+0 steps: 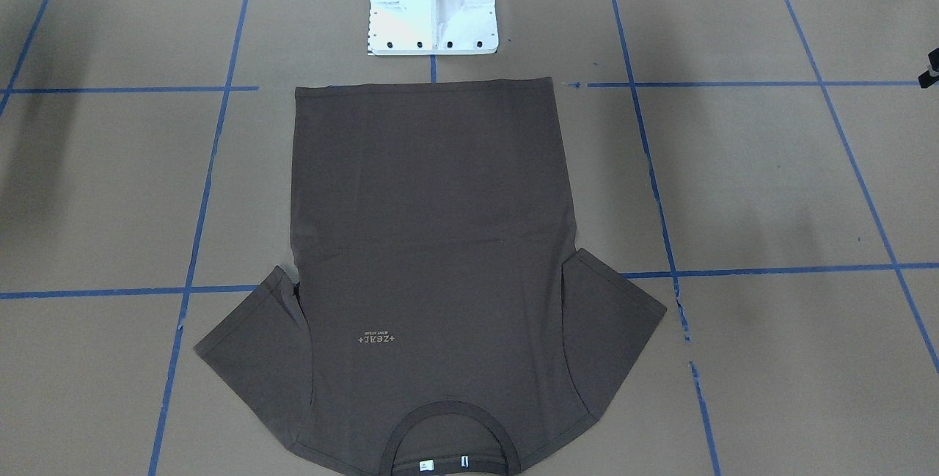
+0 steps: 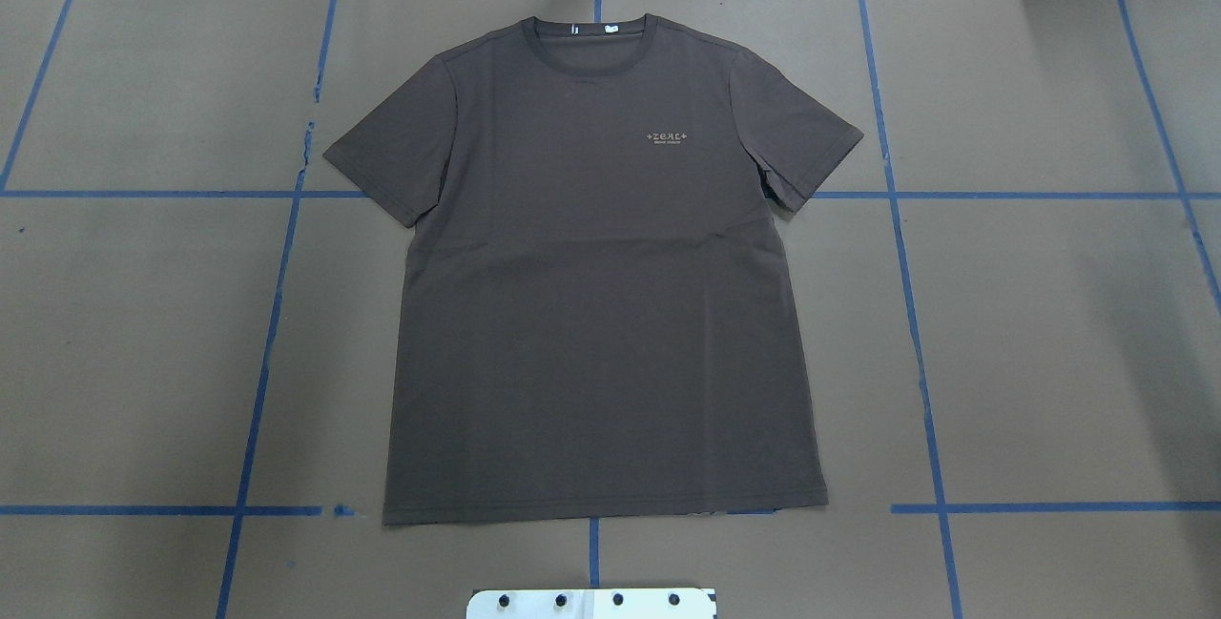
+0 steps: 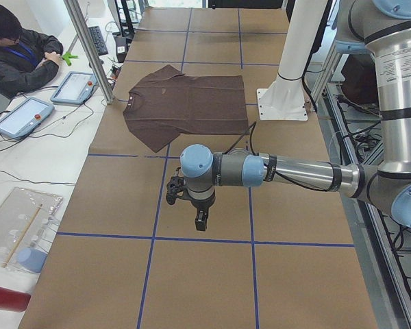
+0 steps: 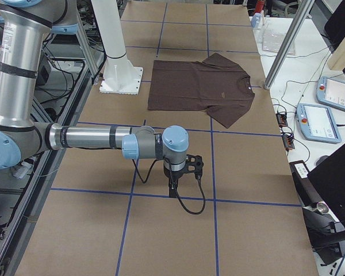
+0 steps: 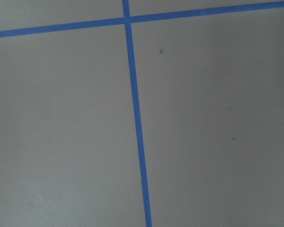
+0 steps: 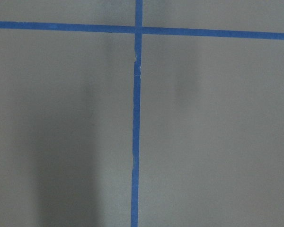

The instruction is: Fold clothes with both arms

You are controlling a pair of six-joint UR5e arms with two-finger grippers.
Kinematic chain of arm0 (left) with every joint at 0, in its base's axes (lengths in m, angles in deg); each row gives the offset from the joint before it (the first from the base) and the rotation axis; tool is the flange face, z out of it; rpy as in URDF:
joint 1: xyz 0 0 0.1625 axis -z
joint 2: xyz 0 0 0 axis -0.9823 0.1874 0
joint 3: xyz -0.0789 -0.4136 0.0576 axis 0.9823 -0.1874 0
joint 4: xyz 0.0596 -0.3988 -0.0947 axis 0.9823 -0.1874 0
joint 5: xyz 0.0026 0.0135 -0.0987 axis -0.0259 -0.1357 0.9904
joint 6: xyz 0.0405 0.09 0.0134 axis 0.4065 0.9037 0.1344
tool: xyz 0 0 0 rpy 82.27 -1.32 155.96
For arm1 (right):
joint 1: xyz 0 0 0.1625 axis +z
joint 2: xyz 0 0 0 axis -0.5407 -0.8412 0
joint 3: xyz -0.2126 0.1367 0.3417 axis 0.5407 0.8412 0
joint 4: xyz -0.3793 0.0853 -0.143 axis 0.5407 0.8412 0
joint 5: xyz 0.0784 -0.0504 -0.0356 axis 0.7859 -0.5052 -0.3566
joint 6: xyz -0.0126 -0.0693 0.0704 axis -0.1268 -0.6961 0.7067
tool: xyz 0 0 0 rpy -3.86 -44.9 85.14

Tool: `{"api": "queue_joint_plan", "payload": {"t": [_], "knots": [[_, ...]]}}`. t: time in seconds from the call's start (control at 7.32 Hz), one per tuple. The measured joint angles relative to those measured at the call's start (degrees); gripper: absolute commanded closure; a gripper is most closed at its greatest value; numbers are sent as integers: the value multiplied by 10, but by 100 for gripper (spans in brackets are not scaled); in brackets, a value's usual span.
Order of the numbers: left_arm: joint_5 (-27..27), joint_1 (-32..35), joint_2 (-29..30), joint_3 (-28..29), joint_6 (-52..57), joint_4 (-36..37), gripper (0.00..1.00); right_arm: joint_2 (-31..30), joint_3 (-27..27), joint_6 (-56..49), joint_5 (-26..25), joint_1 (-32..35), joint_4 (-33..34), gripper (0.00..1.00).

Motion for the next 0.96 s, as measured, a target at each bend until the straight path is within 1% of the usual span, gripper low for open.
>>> {"api": "queue_joint_plan", "payload": {"t": [0.55,0.68,0.96], "knots": [[0,0,7,-5,4,-2,0,6,-8,0,3,0,-3,0],[-15,0,9,-9,3,-9,0,10,-16,0,3,0,-4,0],[-67,0,14,-17,1,-60,0,33,-25,1,6,-1,-9,0]]}}
